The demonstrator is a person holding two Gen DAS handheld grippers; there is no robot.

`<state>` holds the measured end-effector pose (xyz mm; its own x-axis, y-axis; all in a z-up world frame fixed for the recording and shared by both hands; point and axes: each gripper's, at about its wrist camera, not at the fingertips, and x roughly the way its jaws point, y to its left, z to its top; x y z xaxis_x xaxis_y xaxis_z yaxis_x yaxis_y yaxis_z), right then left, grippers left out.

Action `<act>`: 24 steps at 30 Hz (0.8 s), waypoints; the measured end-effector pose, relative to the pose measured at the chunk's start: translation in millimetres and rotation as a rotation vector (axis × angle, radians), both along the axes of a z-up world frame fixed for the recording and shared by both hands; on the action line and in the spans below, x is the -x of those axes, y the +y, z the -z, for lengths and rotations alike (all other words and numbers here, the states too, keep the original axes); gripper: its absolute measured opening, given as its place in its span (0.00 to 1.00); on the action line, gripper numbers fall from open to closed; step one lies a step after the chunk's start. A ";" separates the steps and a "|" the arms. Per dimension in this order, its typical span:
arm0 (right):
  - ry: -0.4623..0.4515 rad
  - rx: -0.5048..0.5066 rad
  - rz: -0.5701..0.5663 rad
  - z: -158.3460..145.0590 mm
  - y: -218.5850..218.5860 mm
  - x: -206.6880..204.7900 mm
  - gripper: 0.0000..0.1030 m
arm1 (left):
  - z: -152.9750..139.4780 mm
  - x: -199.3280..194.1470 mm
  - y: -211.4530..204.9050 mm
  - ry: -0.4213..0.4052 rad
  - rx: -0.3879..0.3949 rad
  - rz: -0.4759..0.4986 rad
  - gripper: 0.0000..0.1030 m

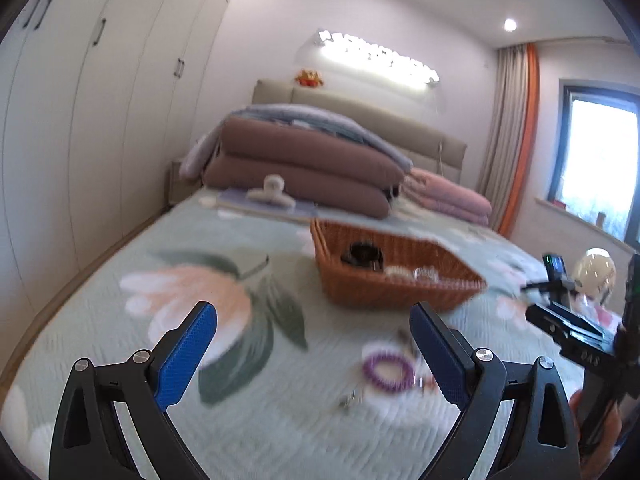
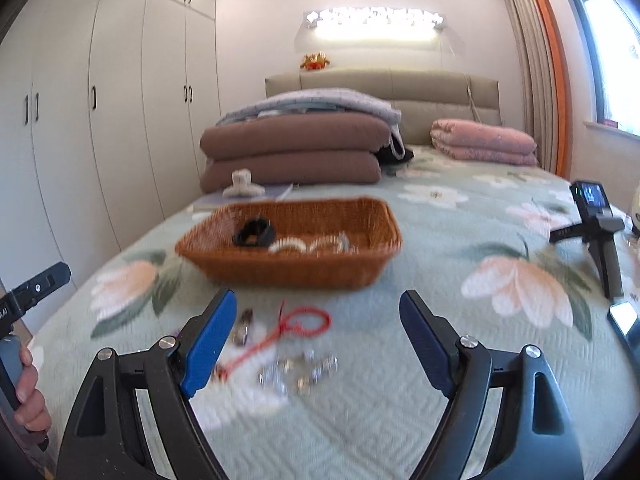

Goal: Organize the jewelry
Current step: 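Move both grippers back toward the remaining jewelry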

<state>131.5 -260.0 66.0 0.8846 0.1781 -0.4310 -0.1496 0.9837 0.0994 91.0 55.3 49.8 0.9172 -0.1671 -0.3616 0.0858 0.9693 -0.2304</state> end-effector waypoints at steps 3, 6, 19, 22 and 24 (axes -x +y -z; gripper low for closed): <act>0.025 0.014 0.006 10.5 -0.8 7.5 0.81 | 14.8 9.7 -5.7 0.039 -0.035 0.013 0.94; 0.061 0.039 -0.024 19.2 -0.8 7.8 0.66 | 23.1 13.0 -10.8 0.064 -0.040 0.037 0.94; 0.249 0.073 -0.038 47.3 0.0 -29.0 0.53 | 41.6 -23.4 -23.3 0.271 -0.010 0.186 0.75; 0.261 0.078 -0.032 40.1 0.4 -47.9 0.50 | 41.8 -34.5 -25.6 0.305 0.010 0.196 0.75; 0.284 0.087 -0.037 38.6 2.8 -62.7 0.48 | 44.6 -38.9 -32.4 0.330 -0.019 0.198 0.74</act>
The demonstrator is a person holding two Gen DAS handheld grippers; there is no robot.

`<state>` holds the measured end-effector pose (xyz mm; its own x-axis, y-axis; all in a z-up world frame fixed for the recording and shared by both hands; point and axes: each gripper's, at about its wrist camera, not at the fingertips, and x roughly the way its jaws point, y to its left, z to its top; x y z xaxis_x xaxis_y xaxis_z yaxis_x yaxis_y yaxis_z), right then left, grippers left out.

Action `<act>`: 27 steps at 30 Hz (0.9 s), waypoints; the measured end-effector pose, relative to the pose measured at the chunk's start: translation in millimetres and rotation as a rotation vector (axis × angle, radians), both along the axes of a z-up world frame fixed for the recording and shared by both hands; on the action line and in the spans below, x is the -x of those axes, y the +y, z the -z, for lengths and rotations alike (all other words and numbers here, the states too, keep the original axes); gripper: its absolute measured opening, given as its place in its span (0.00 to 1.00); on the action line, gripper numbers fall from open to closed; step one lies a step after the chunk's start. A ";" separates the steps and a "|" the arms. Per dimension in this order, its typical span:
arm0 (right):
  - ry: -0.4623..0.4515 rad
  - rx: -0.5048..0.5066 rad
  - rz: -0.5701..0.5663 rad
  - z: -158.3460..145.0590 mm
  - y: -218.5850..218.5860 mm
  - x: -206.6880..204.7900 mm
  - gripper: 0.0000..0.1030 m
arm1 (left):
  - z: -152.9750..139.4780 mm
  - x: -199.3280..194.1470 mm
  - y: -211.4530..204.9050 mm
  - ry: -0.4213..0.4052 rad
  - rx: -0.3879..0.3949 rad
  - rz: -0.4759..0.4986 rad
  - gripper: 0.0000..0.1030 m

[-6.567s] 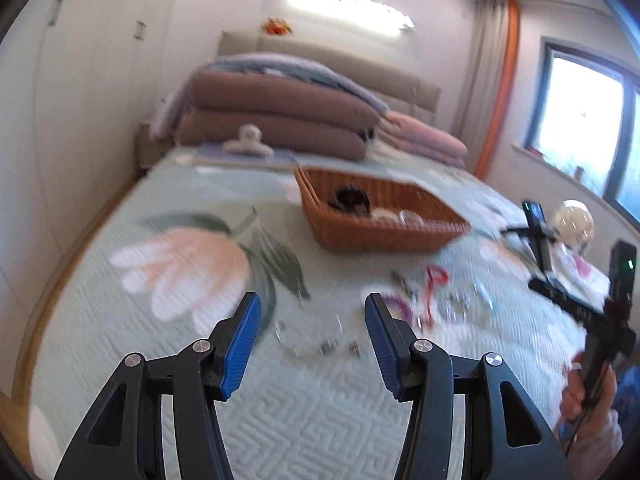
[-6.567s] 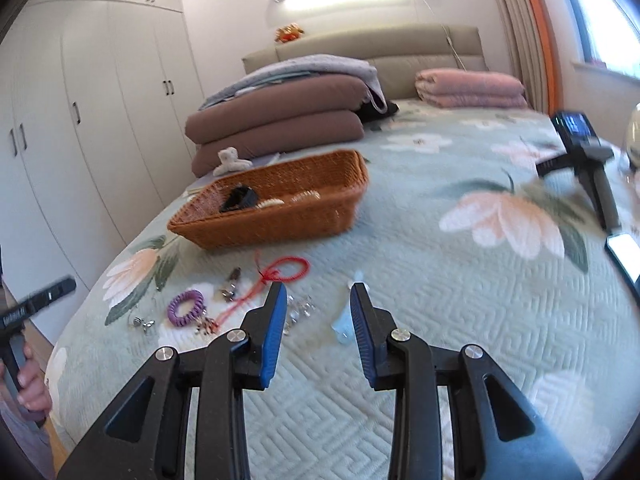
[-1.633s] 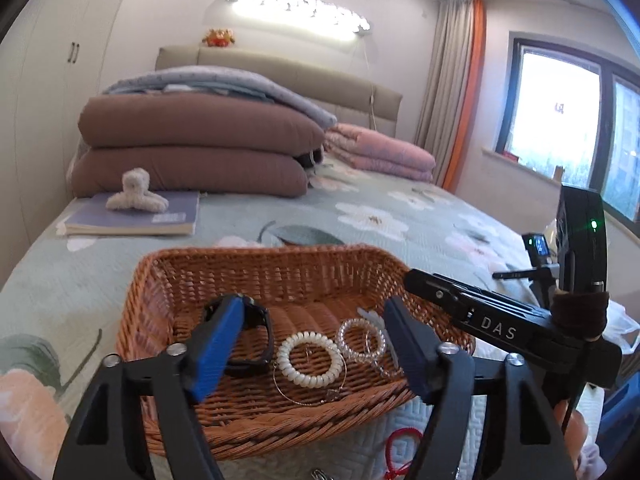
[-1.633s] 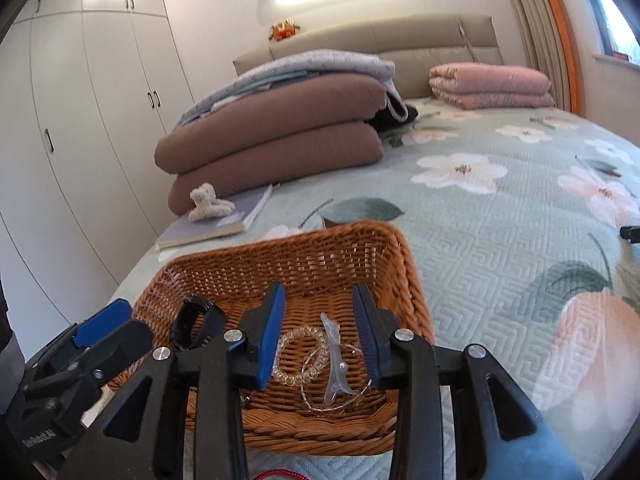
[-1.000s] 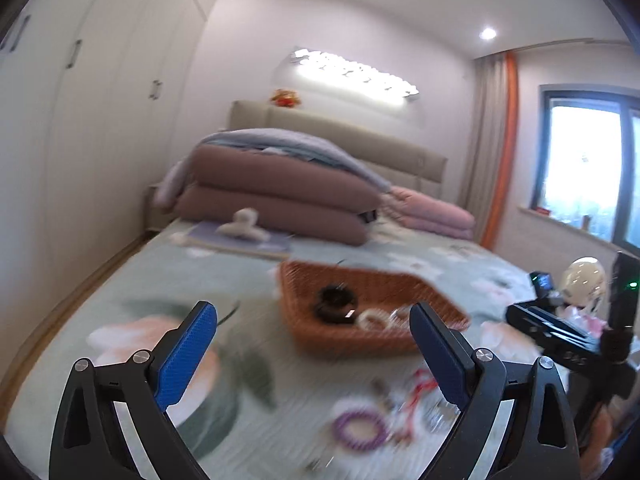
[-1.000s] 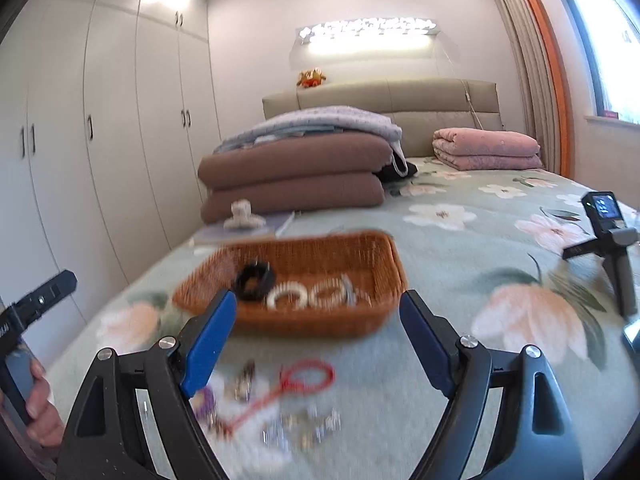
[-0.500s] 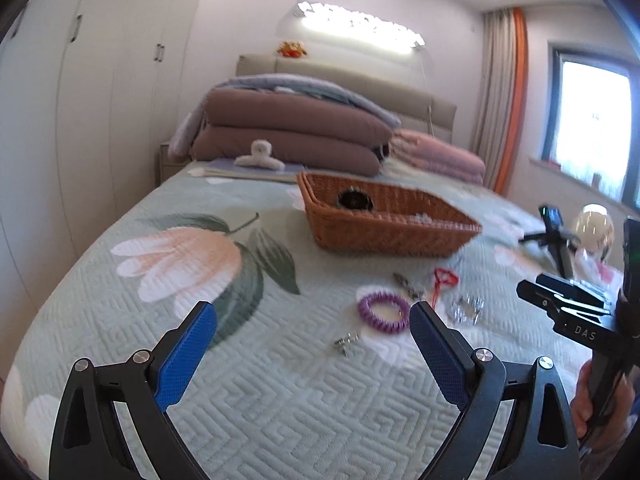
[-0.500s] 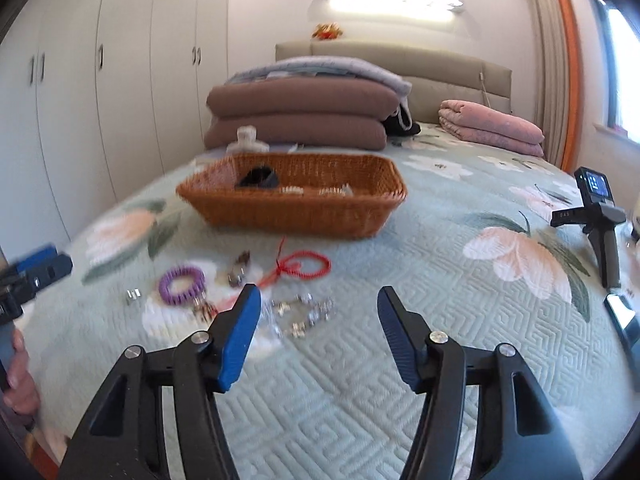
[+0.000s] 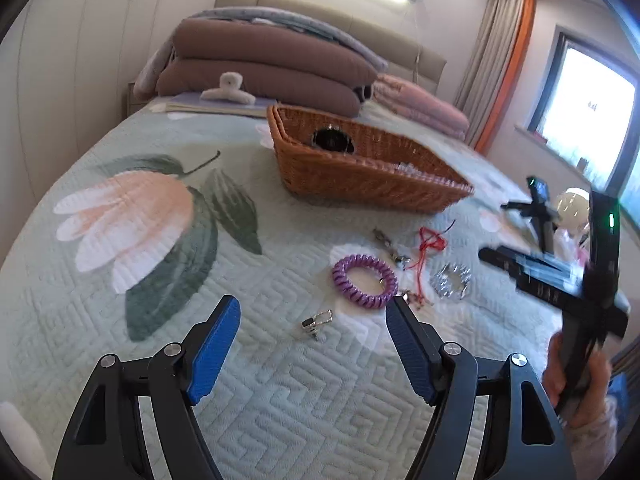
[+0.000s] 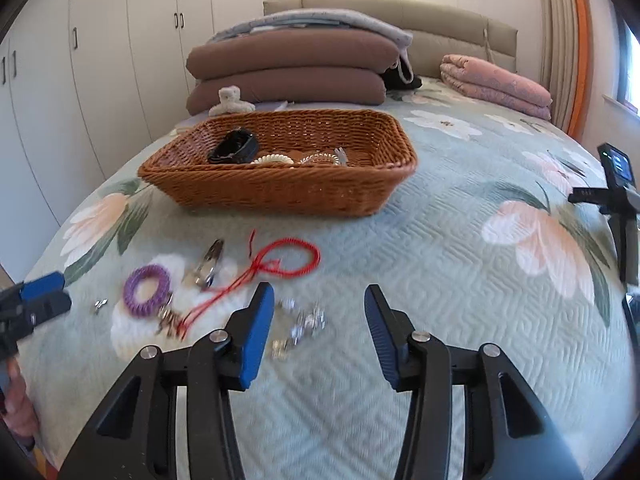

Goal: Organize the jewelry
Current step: 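Move both grippers back toward the remaining jewelry, then grasp the silver clip charm with the left gripper while the right grasps the red cord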

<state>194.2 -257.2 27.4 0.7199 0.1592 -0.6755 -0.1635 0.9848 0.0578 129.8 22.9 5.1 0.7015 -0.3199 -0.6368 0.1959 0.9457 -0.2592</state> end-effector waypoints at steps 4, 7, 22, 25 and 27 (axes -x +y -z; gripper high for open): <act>0.072 -0.026 -0.019 7.2 4.4 -35.6 0.41 | 13.7 -5.1 -13.0 0.054 -0.043 0.048 0.49; 0.120 -0.051 -0.027 16.9 6.4 -58.2 0.41 | 18.6 -7.6 -9.4 0.068 -0.031 0.036 0.49; 0.112 0.105 -0.062 29.0 42.8 -75.8 0.09 | 23.2 -20.3 -26.0 0.098 -0.160 -0.011 0.31; 0.104 0.118 -0.060 29.2 43.9 -74.2 0.07 | 22.8 -22.2 -24.3 0.100 -0.161 -0.021 0.18; 0.101 0.093 -0.058 28.1 39.5 -73.5 0.06 | 22.7 -21.1 -24.5 0.093 -0.159 -0.012 0.11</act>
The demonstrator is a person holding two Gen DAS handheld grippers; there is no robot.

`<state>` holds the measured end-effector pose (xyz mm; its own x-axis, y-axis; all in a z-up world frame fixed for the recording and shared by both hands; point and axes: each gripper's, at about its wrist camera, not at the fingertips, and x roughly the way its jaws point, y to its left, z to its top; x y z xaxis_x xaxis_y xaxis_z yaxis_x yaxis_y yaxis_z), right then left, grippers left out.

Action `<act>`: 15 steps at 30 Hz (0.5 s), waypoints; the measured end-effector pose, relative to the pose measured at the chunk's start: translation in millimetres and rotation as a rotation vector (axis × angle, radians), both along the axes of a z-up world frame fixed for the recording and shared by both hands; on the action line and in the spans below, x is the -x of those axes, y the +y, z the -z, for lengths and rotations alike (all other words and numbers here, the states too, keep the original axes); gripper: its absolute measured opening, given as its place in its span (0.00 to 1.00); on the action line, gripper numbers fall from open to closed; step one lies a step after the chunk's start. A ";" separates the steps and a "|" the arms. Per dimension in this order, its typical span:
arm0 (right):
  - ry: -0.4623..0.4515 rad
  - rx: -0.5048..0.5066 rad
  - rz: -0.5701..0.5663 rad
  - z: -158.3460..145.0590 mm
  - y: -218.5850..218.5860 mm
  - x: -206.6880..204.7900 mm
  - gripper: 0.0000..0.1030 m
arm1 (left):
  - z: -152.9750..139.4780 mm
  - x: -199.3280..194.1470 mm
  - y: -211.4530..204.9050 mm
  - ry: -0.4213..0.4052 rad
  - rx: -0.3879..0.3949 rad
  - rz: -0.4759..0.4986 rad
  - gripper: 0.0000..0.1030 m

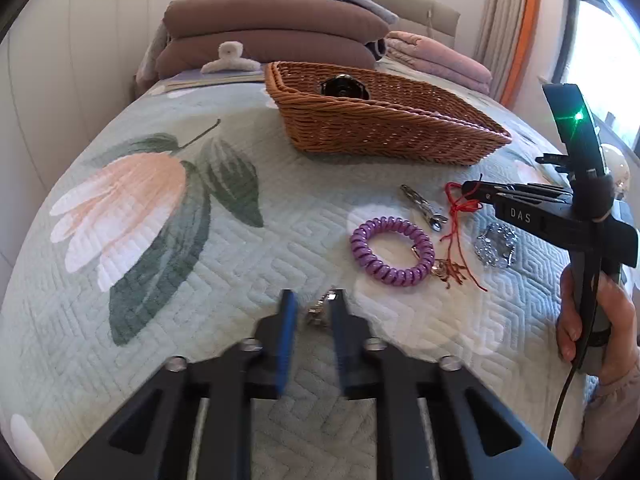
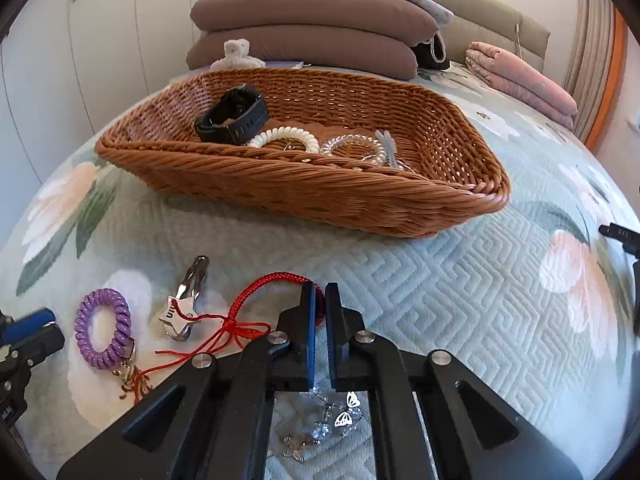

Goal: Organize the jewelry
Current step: 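Grasp the silver clip charm with the left gripper while the right grasps the red cord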

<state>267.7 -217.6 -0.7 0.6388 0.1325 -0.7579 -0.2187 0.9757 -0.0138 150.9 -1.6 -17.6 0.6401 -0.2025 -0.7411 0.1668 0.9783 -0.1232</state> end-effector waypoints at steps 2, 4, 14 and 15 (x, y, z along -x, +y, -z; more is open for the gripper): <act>-0.003 -0.019 0.008 -0.4 -4.6 1.0 0.06 | -0.4 1.5 -0.6 -0.010 -0.005 0.002 0.11; -0.015 -0.039 0.013 -2.4 -8.8 3.1 0.06 | -1.0 2.6 0.3 -0.018 0.002 0.007 0.11; -0.125 -0.114 0.018 -20.1 -21.3 21.2 0.06 | -1.7 3.1 8.1 -0.025 0.060 0.006 0.11; -0.136 -0.117 0.019 -22.8 -21.7 23.3 0.06 | -2.9 3.9 8.6 -0.031 0.066 0.008 0.11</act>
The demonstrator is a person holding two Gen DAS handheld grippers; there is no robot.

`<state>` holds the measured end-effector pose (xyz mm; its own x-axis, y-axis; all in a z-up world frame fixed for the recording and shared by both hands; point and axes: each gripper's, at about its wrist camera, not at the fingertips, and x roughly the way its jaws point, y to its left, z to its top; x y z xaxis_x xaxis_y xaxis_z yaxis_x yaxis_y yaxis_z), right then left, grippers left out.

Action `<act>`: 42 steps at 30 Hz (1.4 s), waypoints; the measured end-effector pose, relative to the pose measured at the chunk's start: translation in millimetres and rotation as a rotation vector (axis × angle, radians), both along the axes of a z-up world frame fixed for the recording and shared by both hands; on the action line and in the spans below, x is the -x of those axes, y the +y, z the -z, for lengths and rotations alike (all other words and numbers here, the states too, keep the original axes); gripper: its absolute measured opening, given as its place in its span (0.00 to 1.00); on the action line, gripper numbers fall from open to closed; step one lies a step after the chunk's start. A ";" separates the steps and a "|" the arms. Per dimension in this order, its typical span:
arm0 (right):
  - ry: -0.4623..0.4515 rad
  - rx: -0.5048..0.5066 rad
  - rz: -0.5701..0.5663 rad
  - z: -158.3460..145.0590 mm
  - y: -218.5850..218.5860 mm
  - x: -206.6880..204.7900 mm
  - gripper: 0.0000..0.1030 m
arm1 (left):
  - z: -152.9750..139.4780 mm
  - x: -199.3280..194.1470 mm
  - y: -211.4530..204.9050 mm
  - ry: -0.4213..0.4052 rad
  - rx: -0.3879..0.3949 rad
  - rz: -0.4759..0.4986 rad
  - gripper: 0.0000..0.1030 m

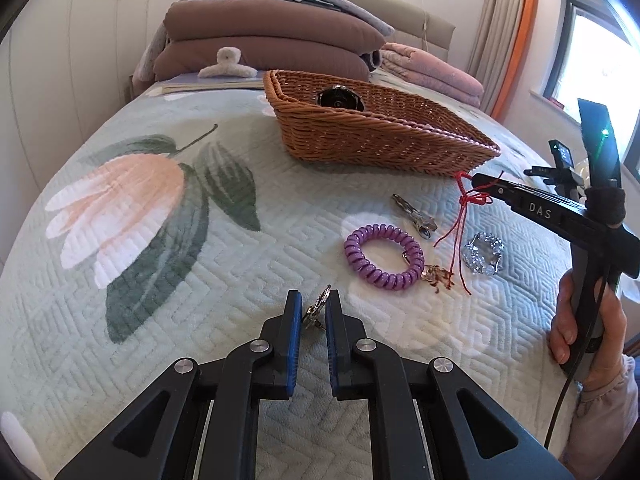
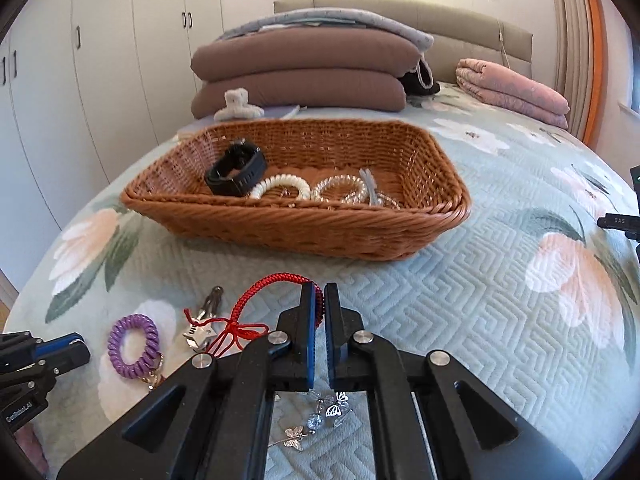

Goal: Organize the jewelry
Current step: 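Grasp the silver clip charm with the left gripper while the right grasps the red cord, then carry the charm and red cord with both grippers over the basket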

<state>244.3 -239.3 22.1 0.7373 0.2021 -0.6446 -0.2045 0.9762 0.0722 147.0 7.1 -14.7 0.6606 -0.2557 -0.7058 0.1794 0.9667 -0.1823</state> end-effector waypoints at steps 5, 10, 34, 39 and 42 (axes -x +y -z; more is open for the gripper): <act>-0.043 -0.020 -0.003 -13.8 -2.1 15.3 0.06 | -20.1 8.0 3.7 -0.088 0.034 0.012 0.11; -0.085 -0.045 -0.003 -37.8 -5.7 29.2 0.06 | -51.6 7.5 4.1 -0.198 0.053 0.025 0.11; -0.024 -0.132 0.176 -45.3 -43.2 -116.7 0.05 | -77.1 -167.1 -66.5 -0.229 0.225 0.115 0.11; 0.020 -0.147 0.178 -32.9 -47.6 -127.8 0.05 | -58.6 -176.9 -77.3 -0.180 0.186 0.125 0.11; 0.057 -0.142 0.172 -23.4 -46.3 -133.6 0.05 | -52.2 -178.6 -84.7 -0.162 0.151 0.135 0.11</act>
